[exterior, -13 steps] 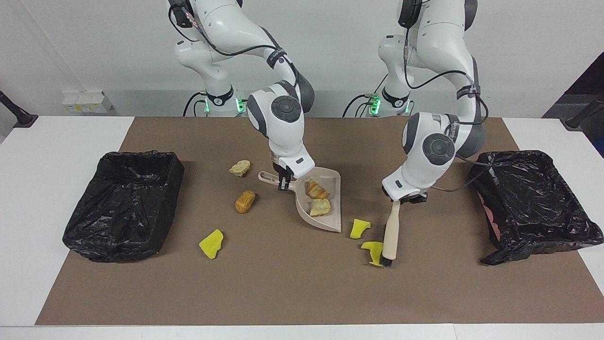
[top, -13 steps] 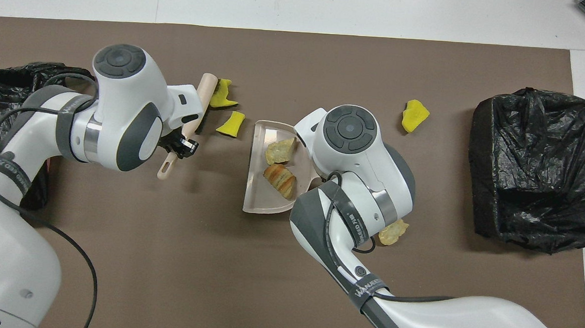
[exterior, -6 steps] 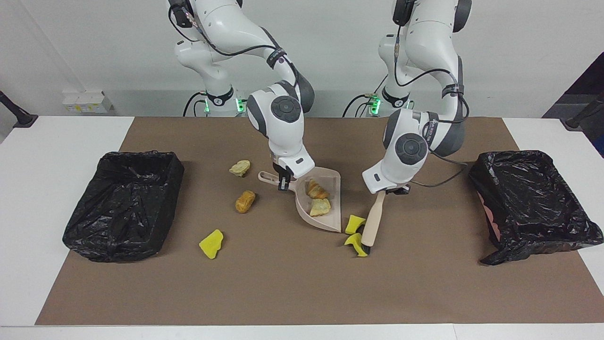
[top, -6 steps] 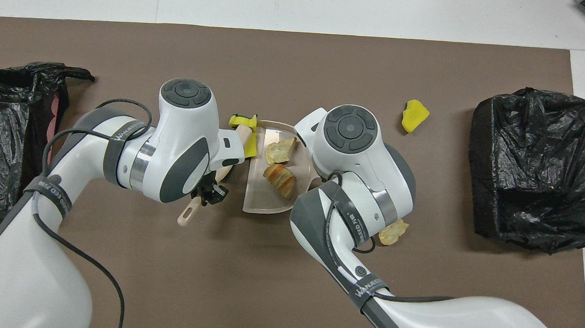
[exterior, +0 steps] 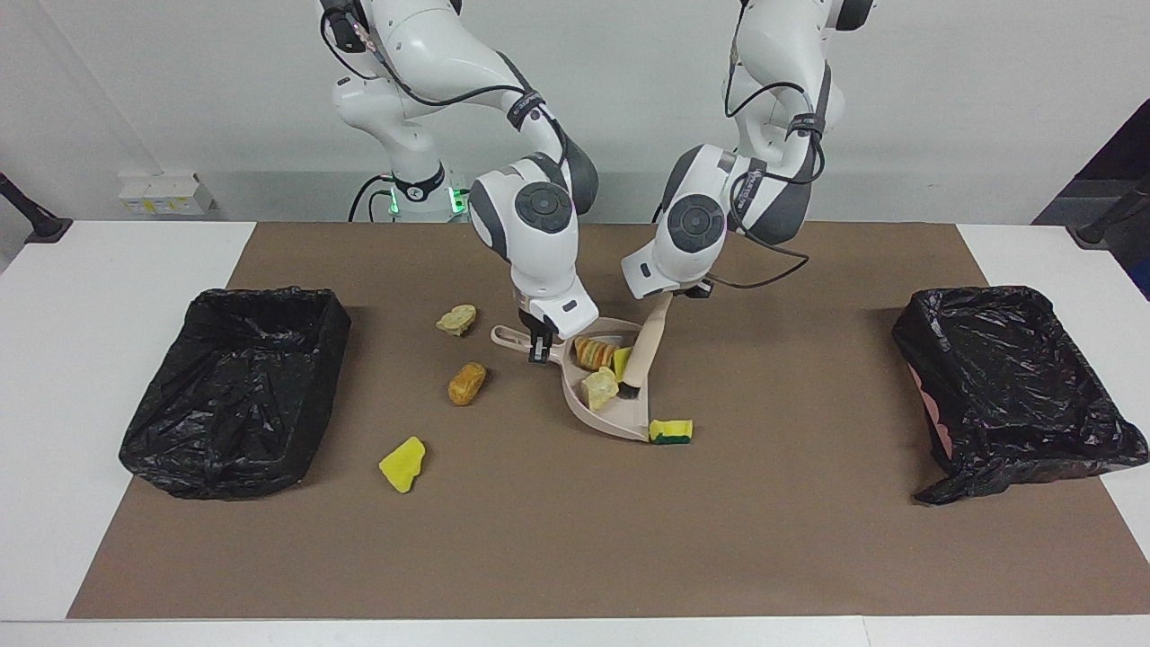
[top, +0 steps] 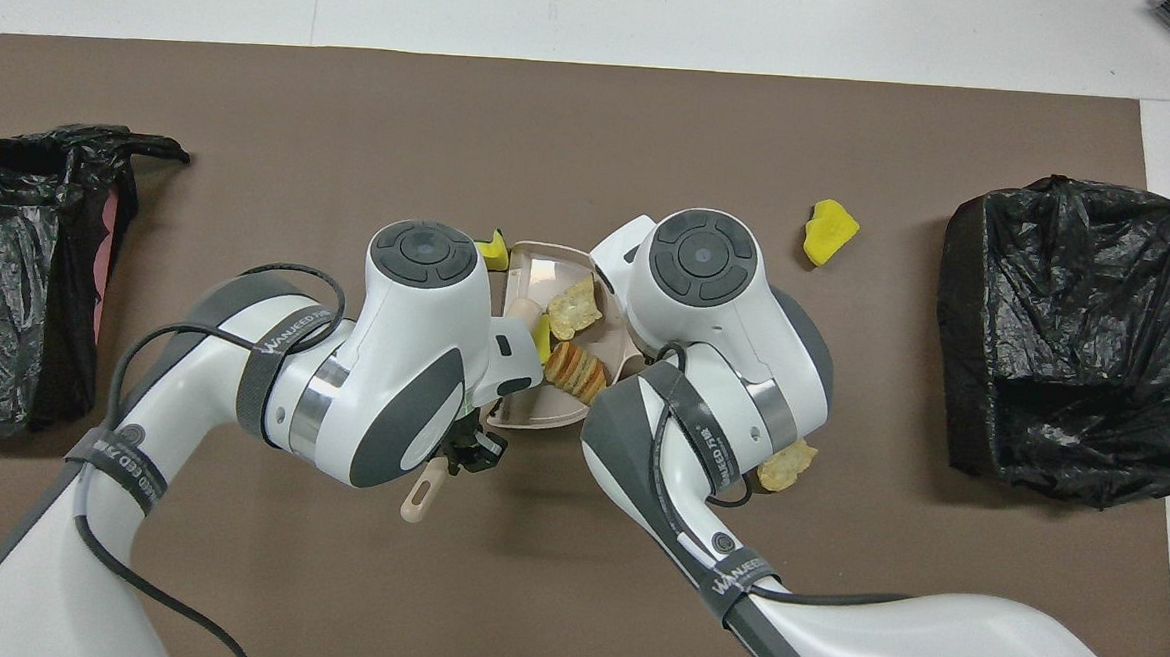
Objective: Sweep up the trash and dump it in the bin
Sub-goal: 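Sweep yellow sponge pieces into the dustpan with the left gripper's brush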
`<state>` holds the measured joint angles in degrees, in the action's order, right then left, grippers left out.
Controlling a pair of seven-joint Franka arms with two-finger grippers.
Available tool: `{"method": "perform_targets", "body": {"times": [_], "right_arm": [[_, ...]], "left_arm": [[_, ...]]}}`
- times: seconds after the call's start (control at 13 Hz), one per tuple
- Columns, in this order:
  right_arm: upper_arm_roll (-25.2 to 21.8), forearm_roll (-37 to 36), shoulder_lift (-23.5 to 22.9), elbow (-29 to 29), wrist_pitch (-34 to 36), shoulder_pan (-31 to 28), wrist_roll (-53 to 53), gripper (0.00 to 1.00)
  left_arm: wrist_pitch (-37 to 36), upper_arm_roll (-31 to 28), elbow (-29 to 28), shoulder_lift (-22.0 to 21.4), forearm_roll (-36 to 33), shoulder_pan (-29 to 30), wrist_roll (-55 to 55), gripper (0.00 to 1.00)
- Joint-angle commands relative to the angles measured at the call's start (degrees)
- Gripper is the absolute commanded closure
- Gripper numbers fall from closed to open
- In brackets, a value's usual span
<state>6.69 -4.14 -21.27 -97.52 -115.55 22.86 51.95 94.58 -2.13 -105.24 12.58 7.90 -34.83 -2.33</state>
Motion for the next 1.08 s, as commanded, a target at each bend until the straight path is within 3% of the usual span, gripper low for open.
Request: {"method": "perform_targets", "body": {"times": [0.0, 0.23, 0.46, 0.69, 1.0], "right_arm": [[0.3, 0.7, 1.8, -1.4, 0.9, -0.6, 0.0, 1.00], [0.3, 0.7, 1.8, -1.4, 0.9, -0.6, -0.1, 1.00], [0.3, 0.7, 1.9, -1.4, 0.9, -0.5, -0.1, 1.00], [0.3, 0.7, 1.8, -1.4, 0.8, -0.6, -0.1, 1.00], [0.3, 0.7, 1.8, -1.4, 0.8, -0.5, -0.1, 1.00]], "left_arm": [[-0.2, -1.6, -0.5, -1.7, -0.3, 0.5, -0.6, 1.00], [1.6, -2.0, 2.0, -0.8, -4.1, 4.2, -0.2, 1.00], [8.4, -1.8, 2.2, 1.5, -4.3, 12.3, 4.2, 1.00], [14.0, -1.7, 1.4, 4.8, -4.2, 13.6, 7.4, 1.00], [14.0, -1.0, 1.1, 4.6, -3.6, 10.9, 8.5, 1.00]]}}
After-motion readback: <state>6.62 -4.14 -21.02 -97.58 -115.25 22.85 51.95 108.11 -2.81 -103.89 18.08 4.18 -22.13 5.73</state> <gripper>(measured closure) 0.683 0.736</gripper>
